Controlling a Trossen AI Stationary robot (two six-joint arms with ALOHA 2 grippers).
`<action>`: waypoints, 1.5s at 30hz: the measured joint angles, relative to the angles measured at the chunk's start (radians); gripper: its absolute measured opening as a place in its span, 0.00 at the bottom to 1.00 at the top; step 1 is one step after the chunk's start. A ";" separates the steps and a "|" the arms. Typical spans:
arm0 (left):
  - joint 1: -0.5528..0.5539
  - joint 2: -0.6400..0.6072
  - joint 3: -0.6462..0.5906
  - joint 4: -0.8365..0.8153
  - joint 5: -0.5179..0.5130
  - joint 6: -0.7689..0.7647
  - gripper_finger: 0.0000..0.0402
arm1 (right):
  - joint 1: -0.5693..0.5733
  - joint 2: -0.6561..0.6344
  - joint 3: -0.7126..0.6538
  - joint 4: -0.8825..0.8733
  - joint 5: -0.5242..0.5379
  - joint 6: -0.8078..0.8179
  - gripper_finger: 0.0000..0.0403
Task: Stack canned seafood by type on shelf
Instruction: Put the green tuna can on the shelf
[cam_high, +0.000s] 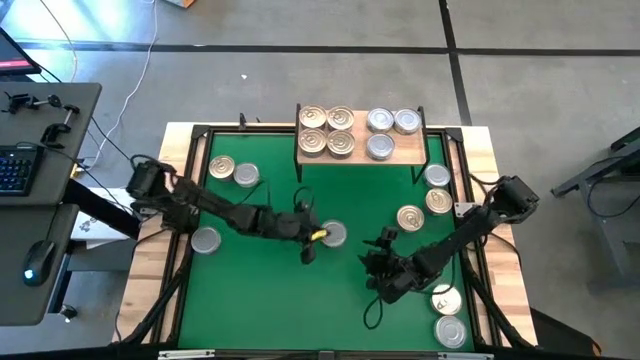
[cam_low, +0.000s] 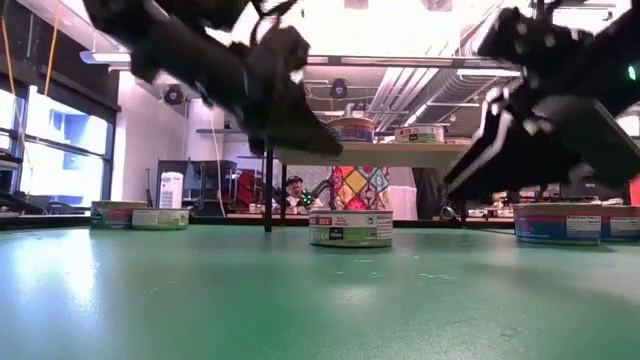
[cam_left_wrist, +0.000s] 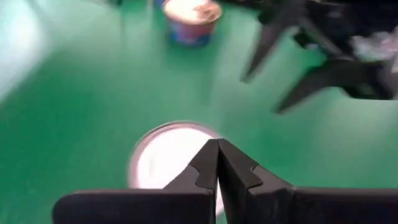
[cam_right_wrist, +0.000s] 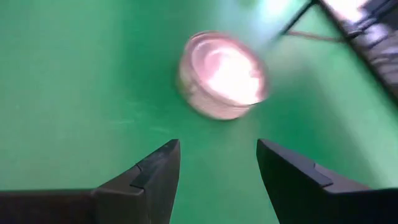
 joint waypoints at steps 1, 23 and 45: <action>0.021 0.017 -0.001 0.015 0.026 0.002 0.00 | -0.005 0.001 -0.037 0.082 -0.032 -0.010 0.51; 0.109 0.217 0.059 0.053 0.191 0.016 0.00 | -0.030 -0.025 -0.136 0.357 -0.174 -0.097 0.51; 0.075 0.222 0.047 0.099 0.048 0.050 0.00 | -0.030 -0.025 -0.136 0.425 -0.174 -0.162 0.51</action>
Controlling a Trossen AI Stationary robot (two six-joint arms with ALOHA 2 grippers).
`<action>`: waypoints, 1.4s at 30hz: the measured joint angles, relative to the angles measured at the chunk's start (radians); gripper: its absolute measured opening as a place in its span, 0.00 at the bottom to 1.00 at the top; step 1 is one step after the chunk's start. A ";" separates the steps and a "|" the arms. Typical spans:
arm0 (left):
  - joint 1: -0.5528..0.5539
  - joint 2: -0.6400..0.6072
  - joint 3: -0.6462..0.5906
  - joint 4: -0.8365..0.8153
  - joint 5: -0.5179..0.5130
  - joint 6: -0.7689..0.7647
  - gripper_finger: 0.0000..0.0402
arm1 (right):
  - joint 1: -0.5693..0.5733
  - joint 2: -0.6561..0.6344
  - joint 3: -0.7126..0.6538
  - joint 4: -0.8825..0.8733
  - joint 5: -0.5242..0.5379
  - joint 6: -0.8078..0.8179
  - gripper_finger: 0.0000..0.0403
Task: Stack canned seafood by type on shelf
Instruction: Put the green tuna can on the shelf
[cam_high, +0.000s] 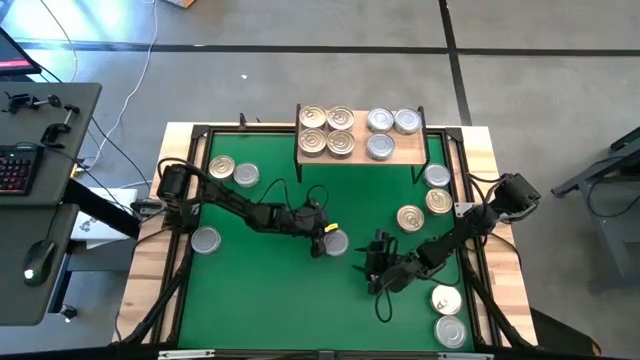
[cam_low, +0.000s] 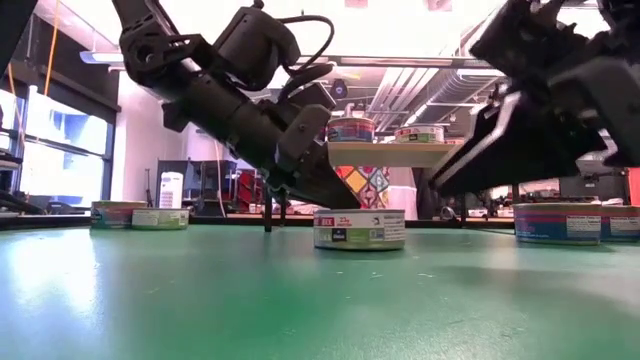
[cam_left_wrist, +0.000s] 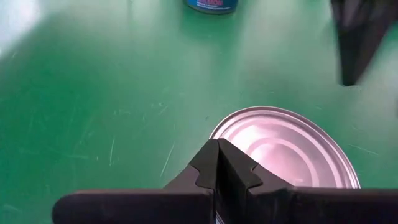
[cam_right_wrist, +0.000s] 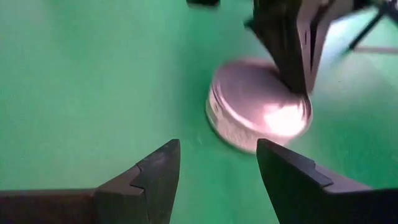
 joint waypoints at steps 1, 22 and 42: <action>0.000 0.005 0.000 0.006 0.000 0.005 0.00 | 0.000 0.000 0.000 0.027 0.000 -0.026 0.51; 0.030 0.128 0.003 0.168 0.106 0.001 0.00 | -0.089 0.000 0.000 0.044 -0.170 -0.558 0.66; 0.050 0.132 -0.001 0.191 0.131 -0.006 0.00 | -0.100 0.115 0.000 0.201 0.094 -0.768 0.58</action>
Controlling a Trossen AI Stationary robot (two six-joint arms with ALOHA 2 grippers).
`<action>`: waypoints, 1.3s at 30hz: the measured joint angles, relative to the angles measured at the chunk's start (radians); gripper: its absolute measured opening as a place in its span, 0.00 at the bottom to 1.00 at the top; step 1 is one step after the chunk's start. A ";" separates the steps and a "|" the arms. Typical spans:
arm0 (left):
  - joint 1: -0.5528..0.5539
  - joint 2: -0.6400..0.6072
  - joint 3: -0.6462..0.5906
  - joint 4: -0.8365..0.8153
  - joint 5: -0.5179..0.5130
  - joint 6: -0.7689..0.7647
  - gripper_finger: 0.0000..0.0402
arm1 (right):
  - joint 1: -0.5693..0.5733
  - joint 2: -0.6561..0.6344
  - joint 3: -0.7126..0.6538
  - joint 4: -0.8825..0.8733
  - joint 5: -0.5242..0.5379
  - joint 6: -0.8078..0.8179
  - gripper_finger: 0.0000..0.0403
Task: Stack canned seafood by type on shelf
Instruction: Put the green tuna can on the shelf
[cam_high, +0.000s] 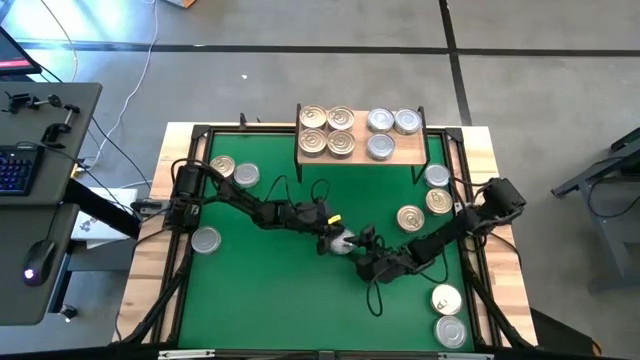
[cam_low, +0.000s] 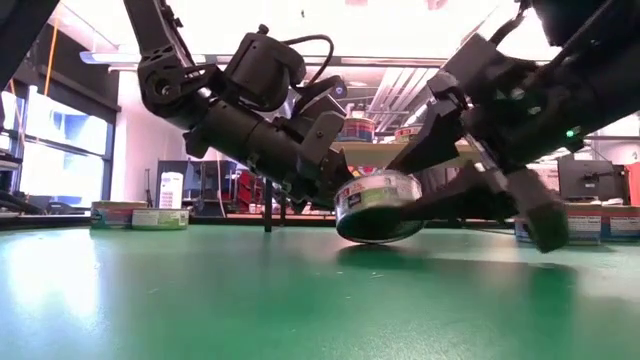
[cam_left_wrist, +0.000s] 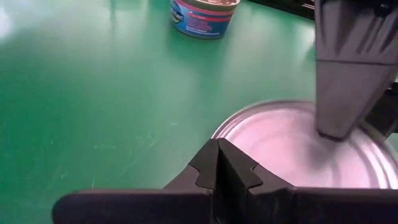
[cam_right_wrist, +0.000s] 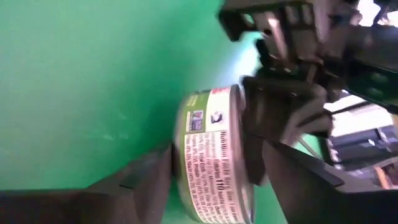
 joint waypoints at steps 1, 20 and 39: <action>0.000 0.000 0.000 0.000 0.000 -0.006 0.00 | -0.007 0.000 0.000 0.000 0.007 0.000 0.57; -0.038 -0.064 -0.005 -0.115 -0.020 -0.011 0.00 | 0.036 -0.025 0.000 -0.057 0.045 0.208 0.29; -0.112 -0.156 -0.001 -0.361 -0.273 -0.011 0.00 | -0.029 -0.523 0.374 -1.619 0.336 0.523 0.29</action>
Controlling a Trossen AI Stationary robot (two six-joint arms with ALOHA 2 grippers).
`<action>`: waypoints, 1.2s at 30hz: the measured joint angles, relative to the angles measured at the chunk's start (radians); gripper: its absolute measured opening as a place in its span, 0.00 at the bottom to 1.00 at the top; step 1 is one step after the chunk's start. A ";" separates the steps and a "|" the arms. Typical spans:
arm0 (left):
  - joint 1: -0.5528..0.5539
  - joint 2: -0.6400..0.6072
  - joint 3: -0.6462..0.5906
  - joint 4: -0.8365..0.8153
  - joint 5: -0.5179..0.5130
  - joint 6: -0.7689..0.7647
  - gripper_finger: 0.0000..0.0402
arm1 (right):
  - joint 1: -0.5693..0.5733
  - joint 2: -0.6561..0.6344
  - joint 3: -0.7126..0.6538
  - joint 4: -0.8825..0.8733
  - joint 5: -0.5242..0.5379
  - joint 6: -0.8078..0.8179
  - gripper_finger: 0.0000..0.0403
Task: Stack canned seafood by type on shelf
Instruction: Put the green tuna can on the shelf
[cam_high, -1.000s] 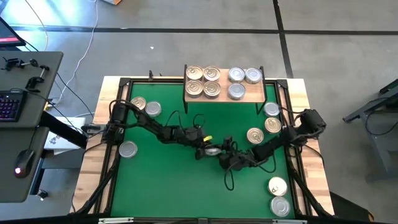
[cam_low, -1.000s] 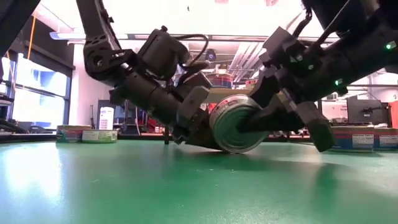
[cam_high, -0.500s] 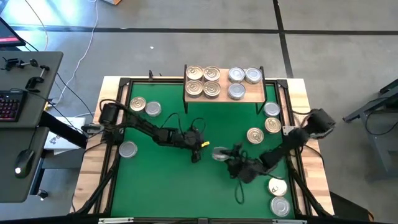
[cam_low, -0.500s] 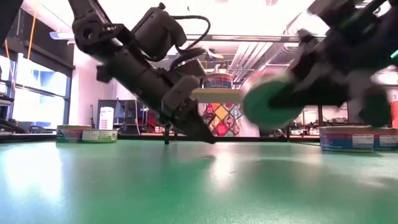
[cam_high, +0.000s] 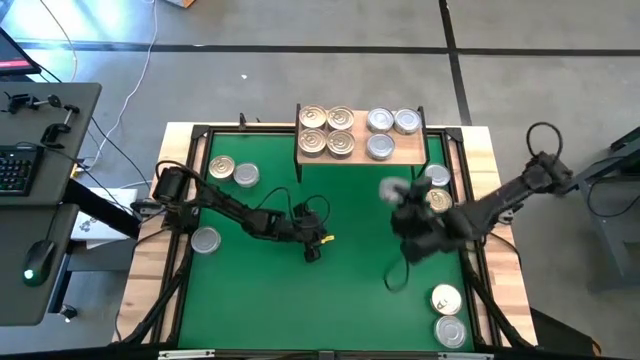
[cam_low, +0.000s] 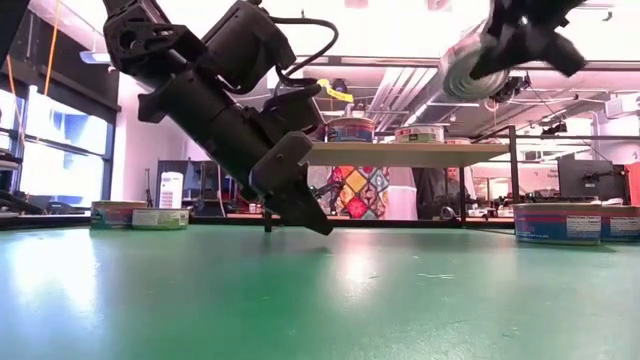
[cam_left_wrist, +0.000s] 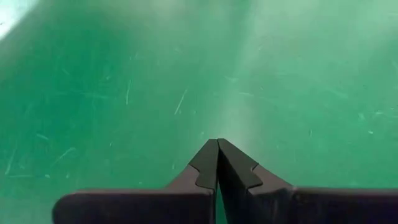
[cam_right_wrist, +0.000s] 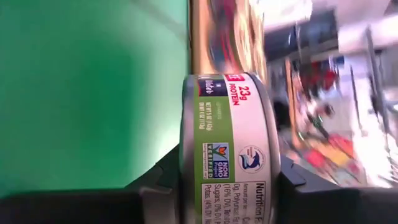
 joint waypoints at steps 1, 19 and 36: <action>0.000 0.000 0.000 0.000 -0.001 0.000 0.00 | -0.042 0.000 0.013 -0.039 -0.019 -0.023 0.29; 0.000 0.000 0.001 0.001 -0.028 0.000 0.00 | -0.410 0.001 -0.017 -0.041 -0.138 -0.357 0.29; 0.001 -0.001 0.001 0.002 -0.028 0.001 0.00 | -0.512 0.002 -0.108 0.107 -0.152 -0.389 0.49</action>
